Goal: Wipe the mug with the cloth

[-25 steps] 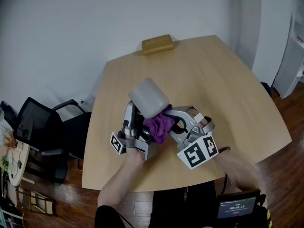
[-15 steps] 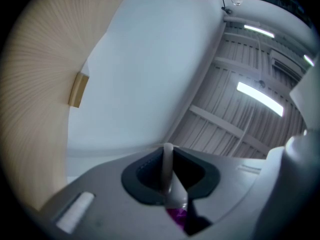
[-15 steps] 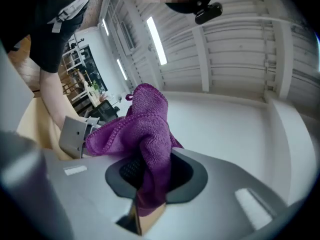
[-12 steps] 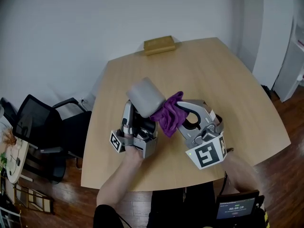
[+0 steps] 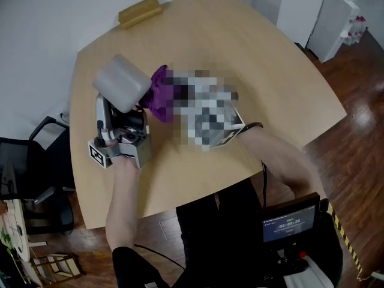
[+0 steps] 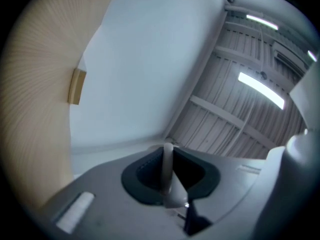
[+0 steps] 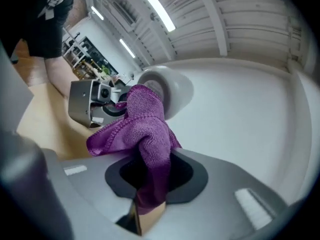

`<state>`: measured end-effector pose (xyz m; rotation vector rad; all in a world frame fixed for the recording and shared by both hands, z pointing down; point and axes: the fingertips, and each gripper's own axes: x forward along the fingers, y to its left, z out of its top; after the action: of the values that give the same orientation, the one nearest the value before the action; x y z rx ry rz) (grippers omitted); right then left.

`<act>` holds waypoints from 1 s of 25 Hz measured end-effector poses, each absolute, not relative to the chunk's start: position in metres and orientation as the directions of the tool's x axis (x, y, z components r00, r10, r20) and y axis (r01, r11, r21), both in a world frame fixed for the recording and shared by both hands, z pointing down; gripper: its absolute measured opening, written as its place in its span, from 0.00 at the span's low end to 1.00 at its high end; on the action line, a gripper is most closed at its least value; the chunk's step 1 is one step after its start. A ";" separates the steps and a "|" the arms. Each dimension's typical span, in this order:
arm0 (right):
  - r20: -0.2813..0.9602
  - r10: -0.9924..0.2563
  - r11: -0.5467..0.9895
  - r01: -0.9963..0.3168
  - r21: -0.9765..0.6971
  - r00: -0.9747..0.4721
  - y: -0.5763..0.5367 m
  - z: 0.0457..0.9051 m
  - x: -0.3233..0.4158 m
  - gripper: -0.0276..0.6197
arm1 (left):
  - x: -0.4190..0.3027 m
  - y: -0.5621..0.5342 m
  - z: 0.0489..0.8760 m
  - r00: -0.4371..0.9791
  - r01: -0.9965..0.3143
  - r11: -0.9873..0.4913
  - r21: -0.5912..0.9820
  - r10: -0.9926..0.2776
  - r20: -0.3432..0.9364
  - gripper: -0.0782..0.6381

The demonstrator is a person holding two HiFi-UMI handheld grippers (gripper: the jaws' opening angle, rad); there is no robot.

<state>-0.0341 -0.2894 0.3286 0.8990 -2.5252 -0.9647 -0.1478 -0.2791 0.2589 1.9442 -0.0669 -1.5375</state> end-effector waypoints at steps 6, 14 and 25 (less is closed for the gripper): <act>-0.073 -0.590 0.763 -0.584 0.278 -0.804 -0.309 0.321 0.000 0.15 | -0.150 -0.288 0.275 0.389 0.180 -0.812 0.556 -0.460 -0.798 0.20; -0.155 -0.561 0.810 -0.500 -0.305 -0.813 -0.333 0.321 0.033 0.15 | -0.117 -0.296 0.288 0.654 -0.179 -0.864 0.471 -0.462 -0.599 0.20; -0.345 -0.448 0.764 -0.153 -0.627 -0.825 -0.339 0.321 0.033 0.15 | -0.103 -0.268 0.271 0.739 -0.200 -0.946 0.256 -0.317 -0.595 0.20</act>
<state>0.0335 -0.3388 0.3211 0.6217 -3.4017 1.1288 -0.1033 -0.2683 0.2713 2.7634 -0.4149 -0.9929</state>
